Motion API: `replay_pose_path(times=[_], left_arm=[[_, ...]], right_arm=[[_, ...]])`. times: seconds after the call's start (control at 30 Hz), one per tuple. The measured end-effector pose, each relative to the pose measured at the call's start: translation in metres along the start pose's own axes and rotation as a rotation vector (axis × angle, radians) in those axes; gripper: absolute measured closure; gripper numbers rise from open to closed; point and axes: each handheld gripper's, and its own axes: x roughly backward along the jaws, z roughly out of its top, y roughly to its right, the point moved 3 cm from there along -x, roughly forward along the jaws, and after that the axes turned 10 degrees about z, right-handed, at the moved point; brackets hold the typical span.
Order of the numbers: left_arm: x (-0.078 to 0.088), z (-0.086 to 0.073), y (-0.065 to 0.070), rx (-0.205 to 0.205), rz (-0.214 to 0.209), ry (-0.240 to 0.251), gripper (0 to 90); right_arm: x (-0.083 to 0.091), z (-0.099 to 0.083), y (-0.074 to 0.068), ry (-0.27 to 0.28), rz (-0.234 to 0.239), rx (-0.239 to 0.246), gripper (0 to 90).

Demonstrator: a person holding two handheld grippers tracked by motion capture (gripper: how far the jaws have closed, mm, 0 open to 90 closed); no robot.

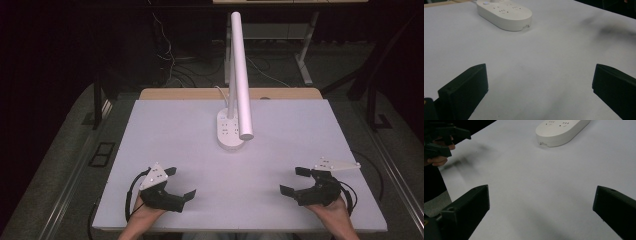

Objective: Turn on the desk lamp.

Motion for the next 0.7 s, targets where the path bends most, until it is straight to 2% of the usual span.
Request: replay_pose_path(times=[0.37, 0.7], left_arm=[[-0.0011, 0.0017, 0.0012, -0.007, -0.003, 0.016, 0.0], [-0.0022, 0.0019, 0.0024, -0.019, -0.003, 0.011, 0.0]], right_arm=[[0.0008, -0.0017, 0.0007, -0.017, -0.007, -0.005, 0.1], [0.0029, -0.0034, 0.0028, -0.017, -0.016, -0.016, 0.1]])
